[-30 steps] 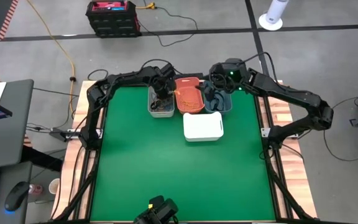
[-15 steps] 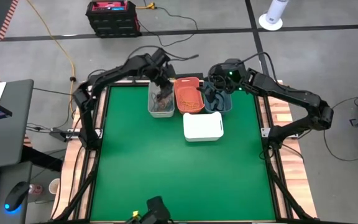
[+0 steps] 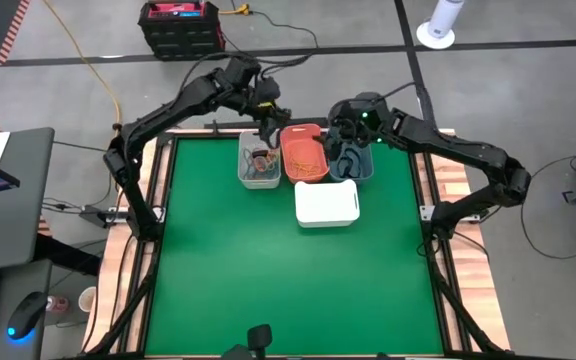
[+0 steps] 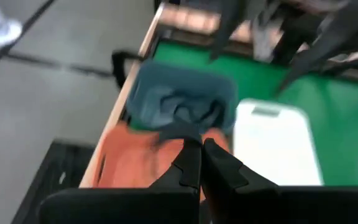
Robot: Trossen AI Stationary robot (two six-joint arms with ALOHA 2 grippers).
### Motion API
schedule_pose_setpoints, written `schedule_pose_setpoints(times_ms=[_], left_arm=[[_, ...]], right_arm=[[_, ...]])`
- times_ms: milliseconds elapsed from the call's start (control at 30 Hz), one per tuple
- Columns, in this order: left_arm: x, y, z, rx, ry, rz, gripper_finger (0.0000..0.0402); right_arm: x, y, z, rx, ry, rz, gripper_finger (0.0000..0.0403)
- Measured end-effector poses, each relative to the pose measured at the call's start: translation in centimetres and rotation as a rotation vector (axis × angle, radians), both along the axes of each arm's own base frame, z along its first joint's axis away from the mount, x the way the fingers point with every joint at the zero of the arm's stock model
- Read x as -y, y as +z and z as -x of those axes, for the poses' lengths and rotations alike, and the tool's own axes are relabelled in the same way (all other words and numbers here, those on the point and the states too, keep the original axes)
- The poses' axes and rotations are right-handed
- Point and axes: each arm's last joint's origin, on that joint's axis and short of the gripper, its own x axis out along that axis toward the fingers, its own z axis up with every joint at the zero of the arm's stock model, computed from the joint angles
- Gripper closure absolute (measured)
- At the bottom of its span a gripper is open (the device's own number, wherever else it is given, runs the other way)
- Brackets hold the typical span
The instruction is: Sort rubber bands into baskets
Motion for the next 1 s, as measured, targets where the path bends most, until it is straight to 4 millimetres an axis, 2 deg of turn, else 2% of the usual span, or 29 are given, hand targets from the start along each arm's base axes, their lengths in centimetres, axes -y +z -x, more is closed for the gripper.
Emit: schedule_pose_setpoints(times_ms=[133,433,700,1000], left_arm=[[0.2,-0.1,-1.9,0.077,-0.026,-0.039,0.0401],[-0.3,-3.3,-7.3,0.195,0.001,-0.057,0.0401],[-1.1,-8.3,-12.4,0.353,0.003,-0.017,0.0401],[-1.0,-13.6,-15.7,0.394,0.041,0.129,0.0401]], right_arm=[[-0.1,1.6,2.0,0.027,-0.062,0.027,0.0083],[-1.5,4.7,6.1,0.121,-0.135,0.041,0.0083],[-2.3,5.7,7.4,0.166,-0.143,0.043,0.0083],[-2.6,5.0,7.8,0.096,-0.145,0.004,0.0083]])
